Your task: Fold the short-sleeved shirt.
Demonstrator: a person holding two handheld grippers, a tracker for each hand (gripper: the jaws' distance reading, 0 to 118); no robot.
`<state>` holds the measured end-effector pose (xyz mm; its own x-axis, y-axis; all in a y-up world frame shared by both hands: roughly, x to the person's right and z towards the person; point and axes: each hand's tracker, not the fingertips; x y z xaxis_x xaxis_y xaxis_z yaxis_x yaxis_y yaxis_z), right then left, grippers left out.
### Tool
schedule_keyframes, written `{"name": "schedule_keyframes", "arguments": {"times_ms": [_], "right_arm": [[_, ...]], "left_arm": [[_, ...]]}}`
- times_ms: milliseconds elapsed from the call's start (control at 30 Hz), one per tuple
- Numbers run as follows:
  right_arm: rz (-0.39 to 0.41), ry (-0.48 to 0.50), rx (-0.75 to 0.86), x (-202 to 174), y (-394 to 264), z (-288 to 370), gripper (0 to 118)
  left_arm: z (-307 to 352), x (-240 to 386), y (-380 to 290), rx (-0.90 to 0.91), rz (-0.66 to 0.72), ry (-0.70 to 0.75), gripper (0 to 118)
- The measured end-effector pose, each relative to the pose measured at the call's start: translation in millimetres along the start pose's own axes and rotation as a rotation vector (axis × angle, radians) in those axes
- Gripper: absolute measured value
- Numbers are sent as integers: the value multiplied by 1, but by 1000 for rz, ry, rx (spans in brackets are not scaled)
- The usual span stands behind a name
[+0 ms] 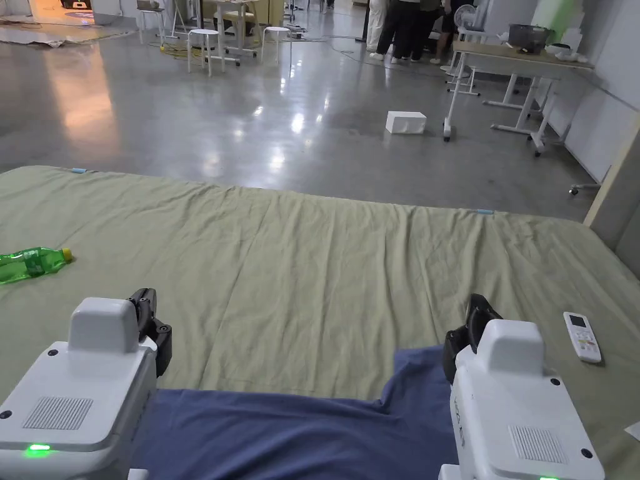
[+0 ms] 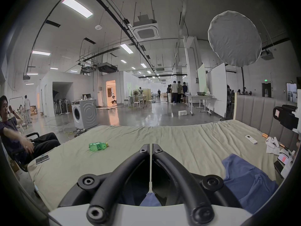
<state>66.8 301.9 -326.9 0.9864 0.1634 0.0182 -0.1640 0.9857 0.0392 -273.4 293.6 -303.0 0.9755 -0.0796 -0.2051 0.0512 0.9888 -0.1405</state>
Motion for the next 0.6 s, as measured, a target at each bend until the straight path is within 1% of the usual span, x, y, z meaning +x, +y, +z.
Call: {"name": "schedule_keyframes", "arguments": {"times_ms": [33, 100, 167, 200, 267, 333, 467, 500, 567, 600], "right_arm": [[-11, 10, -3, 1, 0, -2, 0], [-15, 11, -24, 1, 0, -7, 0], [-39, 22, -34, 1, -1, -9, 0], [-38, 24, -37, 1, -2, -11, 0], [-31, 21, -50, -2, -4, -14, 0], [-28, 29, -67, -3, -8, -18, 0], [-5, 35, -111, -8, -19, -29, 0], [-7, 41, -125, -8, -22, -32, 0], [-1, 46, -150, -10, -28, -37, 0], [3, 46, -166, -11, -32, -40, 0]], "left_arm": [[-2, -4, 0, -10, 7, -2, 2], [-12, -13, 0, -92, 39, -24, 2], [-23, -23, -4, -129, 38, -17, 2], [-31, -28, -7, -168, 24, -13, 2], [-45, -40, -14, -214, -12, 47, 2], [-64, -53, -23, -279, 15, 38, 2], [-113, -77, -50, -527, 87, -27, 2], [-127, -82, -62, -601, 81, -36, 4], [-150, -85, -81, -706, 36, -19, 25], [-162, -84, -91, -741, 8, -16, 40]]}}
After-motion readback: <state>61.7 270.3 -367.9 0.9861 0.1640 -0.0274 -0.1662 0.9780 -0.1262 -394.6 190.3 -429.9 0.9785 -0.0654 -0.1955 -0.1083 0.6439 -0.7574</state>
